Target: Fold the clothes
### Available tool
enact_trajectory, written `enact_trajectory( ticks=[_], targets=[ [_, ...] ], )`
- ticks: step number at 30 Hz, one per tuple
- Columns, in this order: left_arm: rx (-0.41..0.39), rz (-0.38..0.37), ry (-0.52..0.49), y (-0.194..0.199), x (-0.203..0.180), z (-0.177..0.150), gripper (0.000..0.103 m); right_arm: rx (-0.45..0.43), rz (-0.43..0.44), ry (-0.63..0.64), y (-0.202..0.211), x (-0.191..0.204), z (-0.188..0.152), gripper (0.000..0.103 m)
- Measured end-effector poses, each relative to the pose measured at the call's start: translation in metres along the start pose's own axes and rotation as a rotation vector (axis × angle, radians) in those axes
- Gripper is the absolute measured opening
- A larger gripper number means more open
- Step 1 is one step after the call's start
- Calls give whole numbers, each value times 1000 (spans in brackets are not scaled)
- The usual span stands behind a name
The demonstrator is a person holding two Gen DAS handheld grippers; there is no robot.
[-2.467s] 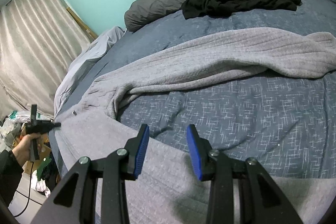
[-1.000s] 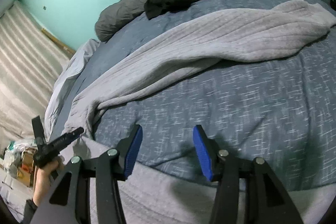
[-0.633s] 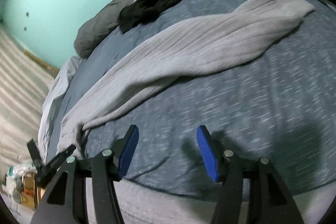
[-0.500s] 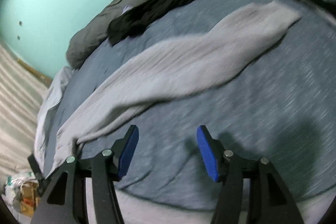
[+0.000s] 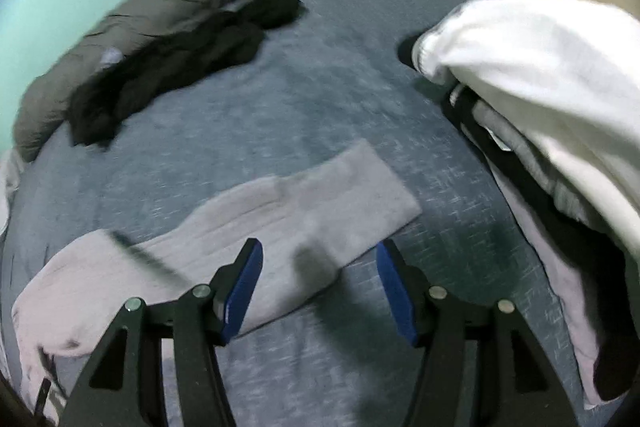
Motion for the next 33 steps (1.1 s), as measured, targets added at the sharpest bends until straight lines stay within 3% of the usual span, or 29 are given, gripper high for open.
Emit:
enact_trajectory(
  ticks=[6, 12, 16, 18, 22, 23, 26, 33],
  targets=[
    [4, -3, 10, -1, 0, 1, 65, 53, -50, -9, -32, -12, 4, 62],
    [7, -5, 9, -3, -1, 1, 66, 28, -60, -61, -51, -25, 1, 63],
    [7, -1, 6, -3, -2, 1, 66, 16, -113, 20, -55, -16, 0, 61],
    [8, 5, 2, -4, -2, 1, 66, 4, -107, 42, -53, -14, -2, 52],
    [6, 6, 0, -5, -3, 1, 67, -9, -127, 100, -48, -7, -8, 12],
    [6, 5, 0, -5, -3, 1, 67, -10, -131, 119, -47, -4, -9, 8],
    [8, 1, 5, -5, -2, 1, 67, -35, -134, 146, -37, -1, -9, 7],
    [10, -1, 7, -6, -1, 0, 67, -227, -201, 147, 26, -6, 21, 6]
  ],
)
Point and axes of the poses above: each gripper's, at about its wrist camera, not at the fingertips, and y roughly against the way its jaws point, x to its left, z to its top, the point moved 3 cm from there along -y, roughly the way its jaws point, and after that the axes turned 5 degrees about y, right-handed, at the moved point
